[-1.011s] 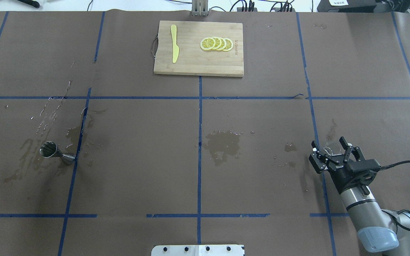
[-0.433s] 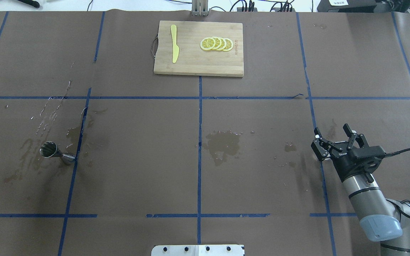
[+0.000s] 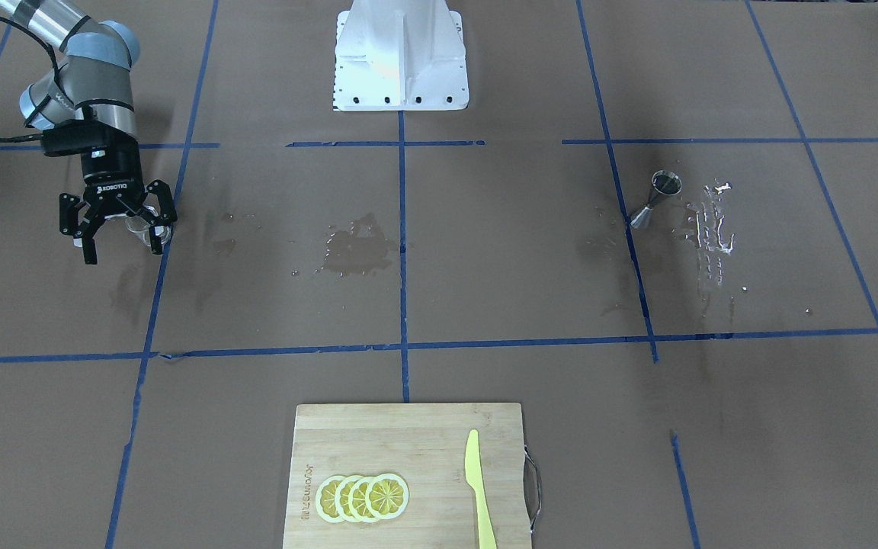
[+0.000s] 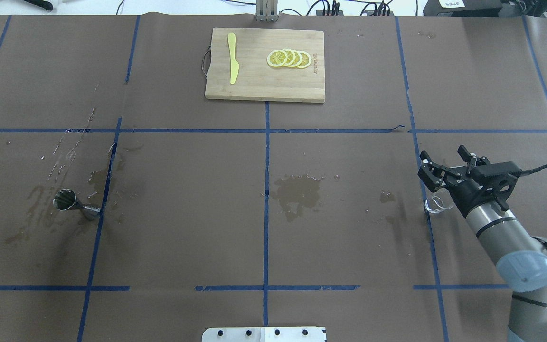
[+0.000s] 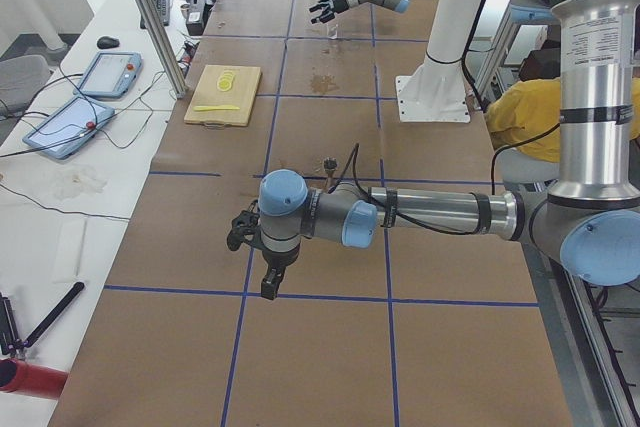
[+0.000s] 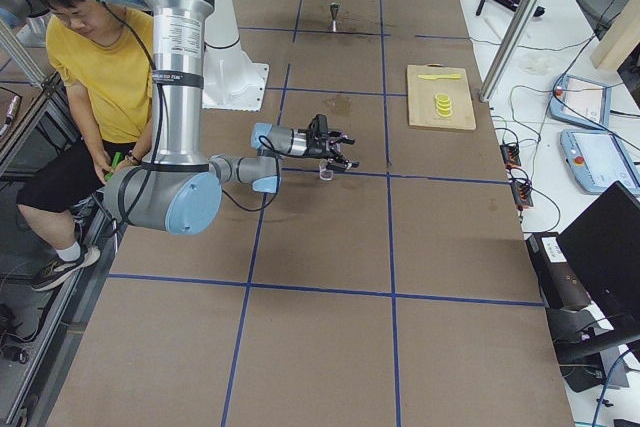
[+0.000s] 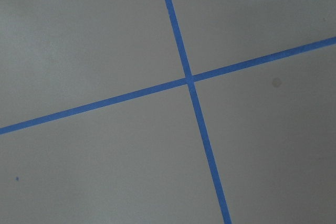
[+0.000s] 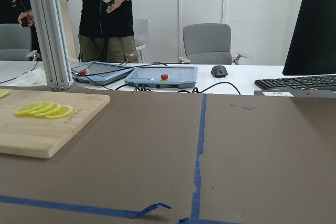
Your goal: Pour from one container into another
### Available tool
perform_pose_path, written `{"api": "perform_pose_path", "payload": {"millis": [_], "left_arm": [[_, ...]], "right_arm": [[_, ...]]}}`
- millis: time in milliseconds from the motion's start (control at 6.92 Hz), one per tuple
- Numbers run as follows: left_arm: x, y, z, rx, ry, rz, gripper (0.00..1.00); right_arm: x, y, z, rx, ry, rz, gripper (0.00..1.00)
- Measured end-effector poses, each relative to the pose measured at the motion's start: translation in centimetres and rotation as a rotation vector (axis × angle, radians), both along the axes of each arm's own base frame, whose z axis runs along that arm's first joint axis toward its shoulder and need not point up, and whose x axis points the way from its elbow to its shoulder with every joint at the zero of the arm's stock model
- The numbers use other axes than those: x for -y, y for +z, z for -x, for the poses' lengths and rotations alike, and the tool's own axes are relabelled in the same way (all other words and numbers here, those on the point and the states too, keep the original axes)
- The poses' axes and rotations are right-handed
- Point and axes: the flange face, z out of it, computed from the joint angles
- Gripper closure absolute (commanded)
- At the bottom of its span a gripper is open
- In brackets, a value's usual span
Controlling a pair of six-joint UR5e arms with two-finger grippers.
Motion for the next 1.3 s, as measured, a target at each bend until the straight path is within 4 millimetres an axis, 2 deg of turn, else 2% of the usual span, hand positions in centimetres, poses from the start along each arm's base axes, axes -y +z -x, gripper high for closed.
{"api": "perform_pose_path", "payload": {"millis": [289,433,722,1011,1300], "left_arm": [[0.0,0.1,0.0,0.000,0.001,0.001,0.00],[0.0,0.2,-0.1,0.000,0.001,0.002,0.00],[0.0,0.2,-0.1,0.000,0.001,0.001,0.00],[0.1,0.2,-0.1,0.000,0.001,-0.001,0.00],[0.1,0.5,-0.1,0.001,0.001,-0.002,0.00]], "right_arm": [[6.0,-1.1,-5.4,-0.049,-0.099,0.097,0.00],[8.6,-0.8,-9.0,-0.083,-0.170,0.152,0.00],[12.6,1.1,-18.1,-0.174,-0.352,0.273,0.00],[13.9,3.7,-27.4,-0.221,-0.506,0.411,0.00],[14.1,5.8,-35.1,-0.178,-0.633,0.575,0.00]]}}
